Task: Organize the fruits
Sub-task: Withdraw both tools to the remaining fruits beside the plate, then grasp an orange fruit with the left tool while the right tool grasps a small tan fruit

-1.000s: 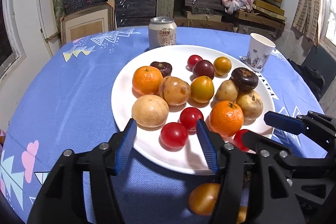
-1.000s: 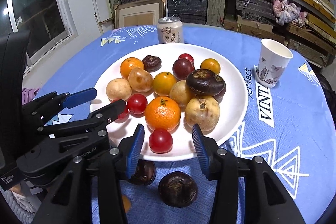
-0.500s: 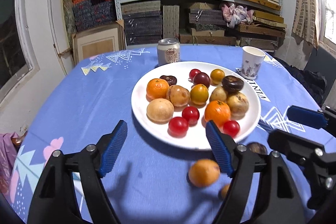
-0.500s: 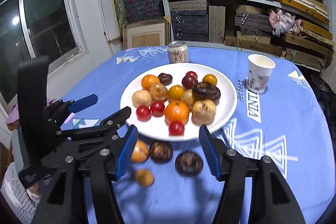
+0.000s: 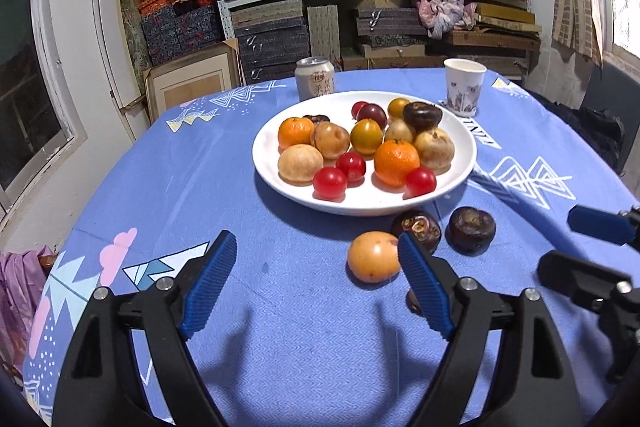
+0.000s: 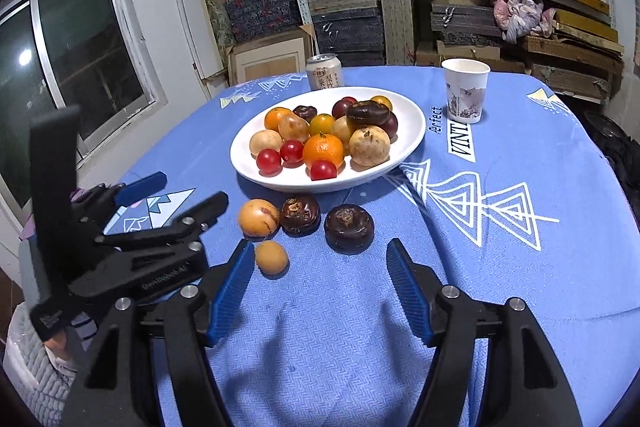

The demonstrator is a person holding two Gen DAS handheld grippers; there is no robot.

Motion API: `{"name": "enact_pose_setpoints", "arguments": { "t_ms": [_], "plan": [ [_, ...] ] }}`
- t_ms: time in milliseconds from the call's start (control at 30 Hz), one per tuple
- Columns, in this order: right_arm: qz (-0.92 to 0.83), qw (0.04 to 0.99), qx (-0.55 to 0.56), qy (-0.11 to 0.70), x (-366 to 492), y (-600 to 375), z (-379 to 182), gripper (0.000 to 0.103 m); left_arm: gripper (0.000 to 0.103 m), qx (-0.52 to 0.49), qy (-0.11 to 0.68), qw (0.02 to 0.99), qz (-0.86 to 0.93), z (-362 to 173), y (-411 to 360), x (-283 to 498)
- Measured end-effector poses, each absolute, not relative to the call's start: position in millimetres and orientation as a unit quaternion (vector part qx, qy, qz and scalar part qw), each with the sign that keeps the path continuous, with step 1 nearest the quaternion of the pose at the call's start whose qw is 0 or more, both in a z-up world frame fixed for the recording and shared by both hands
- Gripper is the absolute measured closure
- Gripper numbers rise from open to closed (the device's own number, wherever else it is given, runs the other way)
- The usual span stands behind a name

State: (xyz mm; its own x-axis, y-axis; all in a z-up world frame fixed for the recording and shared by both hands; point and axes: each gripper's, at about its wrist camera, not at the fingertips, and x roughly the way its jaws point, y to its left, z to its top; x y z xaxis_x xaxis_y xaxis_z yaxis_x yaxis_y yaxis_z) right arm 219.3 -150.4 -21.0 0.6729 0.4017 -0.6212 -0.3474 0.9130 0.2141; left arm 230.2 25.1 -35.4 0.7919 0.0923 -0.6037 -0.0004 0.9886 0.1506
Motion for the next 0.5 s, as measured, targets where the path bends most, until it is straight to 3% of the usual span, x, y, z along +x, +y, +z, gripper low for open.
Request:
{"name": "enact_pose_setpoints", "arguments": {
  "t_ms": [500],
  "plan": [
    [0.209, 0.907, 0.021, 0.364, 218, -143, -25, 0.030, 0.022, 0.048, 0.395, 0.918, -0.001, -67, 37, 259]
  ]
}}
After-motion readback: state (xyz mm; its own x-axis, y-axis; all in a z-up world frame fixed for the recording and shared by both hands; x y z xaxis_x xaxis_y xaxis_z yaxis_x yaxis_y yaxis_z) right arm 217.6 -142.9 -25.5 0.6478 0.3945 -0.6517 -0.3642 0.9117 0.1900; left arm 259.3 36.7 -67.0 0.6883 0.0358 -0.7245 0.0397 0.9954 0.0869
